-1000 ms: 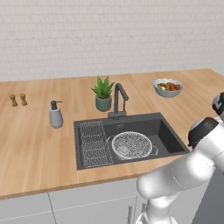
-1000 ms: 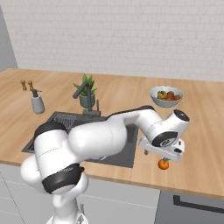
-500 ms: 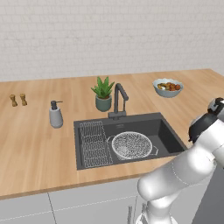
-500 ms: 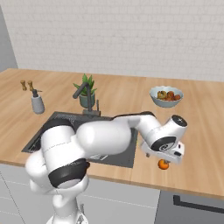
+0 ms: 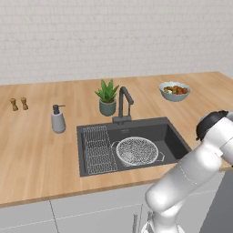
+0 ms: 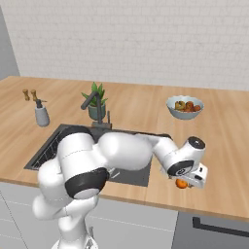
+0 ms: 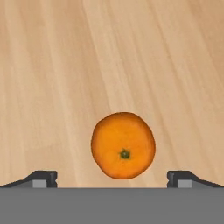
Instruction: Put the colander in the sink, put the tangerine in the colander, and turn on the sink faucet and pour water over the colander.
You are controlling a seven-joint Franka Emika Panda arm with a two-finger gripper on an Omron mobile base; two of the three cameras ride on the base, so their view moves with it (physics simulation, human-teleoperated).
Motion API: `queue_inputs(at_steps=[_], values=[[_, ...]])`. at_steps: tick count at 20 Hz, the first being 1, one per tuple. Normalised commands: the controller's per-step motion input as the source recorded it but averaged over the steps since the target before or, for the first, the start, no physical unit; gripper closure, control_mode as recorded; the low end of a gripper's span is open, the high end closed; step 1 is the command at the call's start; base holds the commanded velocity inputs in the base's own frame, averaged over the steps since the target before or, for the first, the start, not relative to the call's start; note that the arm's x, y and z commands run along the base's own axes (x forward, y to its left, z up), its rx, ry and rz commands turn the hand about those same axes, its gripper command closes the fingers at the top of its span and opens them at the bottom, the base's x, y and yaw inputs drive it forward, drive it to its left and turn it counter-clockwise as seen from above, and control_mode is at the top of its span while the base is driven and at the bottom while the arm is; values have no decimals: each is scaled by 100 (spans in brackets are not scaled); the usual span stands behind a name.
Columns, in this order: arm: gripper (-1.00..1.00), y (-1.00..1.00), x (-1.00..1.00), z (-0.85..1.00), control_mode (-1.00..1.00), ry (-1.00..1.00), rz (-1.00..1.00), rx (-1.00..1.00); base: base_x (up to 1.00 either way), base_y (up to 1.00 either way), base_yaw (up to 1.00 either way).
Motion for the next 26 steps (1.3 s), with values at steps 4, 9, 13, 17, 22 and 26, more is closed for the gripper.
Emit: queue_inputs(at_steps=[4,9,13,17,22,26], values=[[-100,-19,25,-18,-100,2,-1,0,0,0,0],[-100,-6,12,-4,-100,7,0,0,0,0,0],[-100,0,-1,-9,-100,8,0,0,0,0,0],[-100,0,-19,-10,-100,3,0,0,0,0,0],[-100,6,-27,0,-100,-2,0,0,0,0,0],[-100,26,-18,0,-100,-5,0,0,0,0,0]])
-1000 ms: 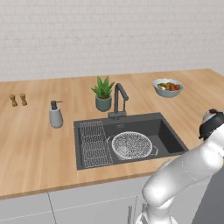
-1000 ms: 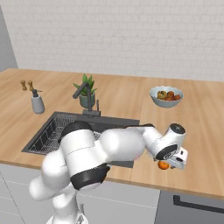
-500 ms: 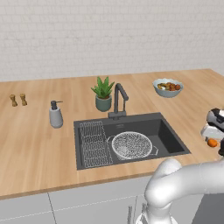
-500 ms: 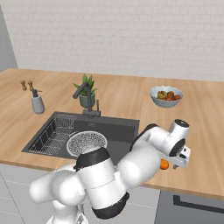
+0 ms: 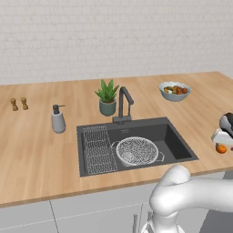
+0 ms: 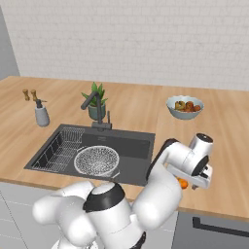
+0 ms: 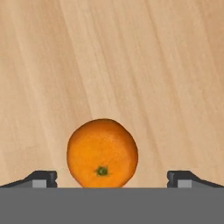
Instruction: Put the colander in the sink, put the tangerine in the colander, and turn on the sink faucet and pour water over the colander.
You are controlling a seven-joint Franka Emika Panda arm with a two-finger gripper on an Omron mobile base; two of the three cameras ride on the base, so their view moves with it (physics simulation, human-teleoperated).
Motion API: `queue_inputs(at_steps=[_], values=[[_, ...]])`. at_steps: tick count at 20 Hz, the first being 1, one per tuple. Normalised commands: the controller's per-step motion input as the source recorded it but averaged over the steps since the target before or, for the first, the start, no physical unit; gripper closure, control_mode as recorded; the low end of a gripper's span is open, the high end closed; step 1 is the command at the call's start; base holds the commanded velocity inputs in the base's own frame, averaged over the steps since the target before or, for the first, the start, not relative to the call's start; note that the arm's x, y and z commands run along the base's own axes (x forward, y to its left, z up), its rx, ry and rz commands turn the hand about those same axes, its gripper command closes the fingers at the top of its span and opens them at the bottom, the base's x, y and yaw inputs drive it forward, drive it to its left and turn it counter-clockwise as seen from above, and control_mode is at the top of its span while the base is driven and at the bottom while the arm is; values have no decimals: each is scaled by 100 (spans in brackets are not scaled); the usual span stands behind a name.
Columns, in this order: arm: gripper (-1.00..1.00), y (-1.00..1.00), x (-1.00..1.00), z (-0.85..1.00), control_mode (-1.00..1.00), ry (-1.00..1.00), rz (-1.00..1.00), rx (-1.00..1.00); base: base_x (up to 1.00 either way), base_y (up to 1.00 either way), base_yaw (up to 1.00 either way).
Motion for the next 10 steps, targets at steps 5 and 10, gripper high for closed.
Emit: queue_inputs(at_steps=[5,10], values=[[-100,37,-3,0,-100,-2,0,0,0,0,0],[-100,3,1,-13,-100,-5,0,0,0,0,0]])
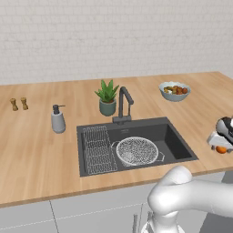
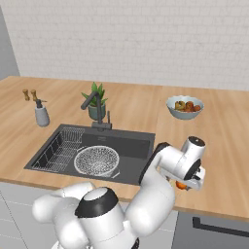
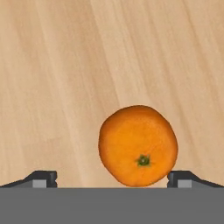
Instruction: Put the colander in the sink, put the tangerine in the colander, and turn on the sink faucet and pour water over the colander.
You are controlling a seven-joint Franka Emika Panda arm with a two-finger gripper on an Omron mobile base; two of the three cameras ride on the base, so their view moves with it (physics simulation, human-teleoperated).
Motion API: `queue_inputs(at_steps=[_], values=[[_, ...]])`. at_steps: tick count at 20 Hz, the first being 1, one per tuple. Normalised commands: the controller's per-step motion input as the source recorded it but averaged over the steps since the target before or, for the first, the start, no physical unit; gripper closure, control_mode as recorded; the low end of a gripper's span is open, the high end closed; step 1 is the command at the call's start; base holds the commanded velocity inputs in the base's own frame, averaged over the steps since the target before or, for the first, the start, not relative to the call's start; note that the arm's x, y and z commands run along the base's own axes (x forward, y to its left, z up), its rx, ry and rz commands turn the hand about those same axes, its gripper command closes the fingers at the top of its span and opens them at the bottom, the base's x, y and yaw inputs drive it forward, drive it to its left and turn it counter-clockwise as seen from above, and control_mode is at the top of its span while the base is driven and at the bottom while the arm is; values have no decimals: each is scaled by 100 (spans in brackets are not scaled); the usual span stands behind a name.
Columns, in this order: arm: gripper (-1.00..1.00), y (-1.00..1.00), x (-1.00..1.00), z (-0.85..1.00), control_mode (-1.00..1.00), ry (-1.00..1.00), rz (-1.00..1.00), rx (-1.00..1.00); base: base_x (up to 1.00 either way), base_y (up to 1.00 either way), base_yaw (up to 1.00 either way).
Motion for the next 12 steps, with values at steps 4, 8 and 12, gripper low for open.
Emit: queue_inputs(at_steps=[4,8,12], values=[[-100,-21,8,-13,-100,-3,0,0,0,0,0],[-100,-17,16,-6,-100,0,0,0,0,0,0],[-100,0,12,-2,-100,0,0,0,0,0,0]])
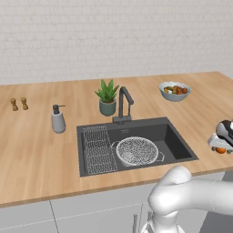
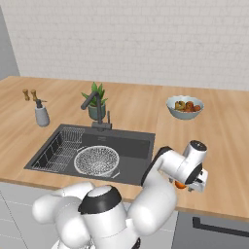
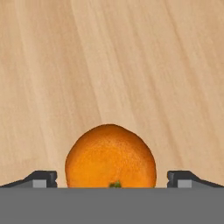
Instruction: Put the colander in the sink, put the tangerine in the colander, and turn on the sink faucet and pour water over the colander.
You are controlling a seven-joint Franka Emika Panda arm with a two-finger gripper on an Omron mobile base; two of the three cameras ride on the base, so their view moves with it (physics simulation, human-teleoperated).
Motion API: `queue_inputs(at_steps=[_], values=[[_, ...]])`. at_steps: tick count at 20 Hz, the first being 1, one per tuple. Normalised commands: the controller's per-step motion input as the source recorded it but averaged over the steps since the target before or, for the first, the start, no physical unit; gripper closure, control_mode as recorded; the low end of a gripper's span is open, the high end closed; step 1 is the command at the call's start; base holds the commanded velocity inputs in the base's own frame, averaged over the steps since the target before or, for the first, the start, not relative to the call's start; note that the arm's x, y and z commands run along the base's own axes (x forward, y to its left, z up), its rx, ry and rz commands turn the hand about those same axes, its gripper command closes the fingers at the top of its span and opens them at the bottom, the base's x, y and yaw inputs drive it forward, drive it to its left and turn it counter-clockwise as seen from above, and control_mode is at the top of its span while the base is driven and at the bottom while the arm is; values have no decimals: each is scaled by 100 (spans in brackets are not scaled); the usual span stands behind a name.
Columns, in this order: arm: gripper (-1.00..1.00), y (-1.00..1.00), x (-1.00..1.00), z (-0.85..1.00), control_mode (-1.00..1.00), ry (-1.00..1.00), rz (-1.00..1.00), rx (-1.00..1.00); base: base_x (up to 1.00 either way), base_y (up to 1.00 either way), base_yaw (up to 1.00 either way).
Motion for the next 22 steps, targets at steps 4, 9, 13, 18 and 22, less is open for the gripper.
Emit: queue_inputs(at_steps=[4,9,13,18,22], values=[[100,0,0,-12,-100,0,0,0,0,0,0],[100,0,0,-1,-100,0,0,0,0,0,0],[100,0,0,0,-100,0,0,0,0,0,0],[100,18,0,23,-100,-1,0,0,0,0,0],[100,40,0,46,-100,-2,0,0,0,0,0]])
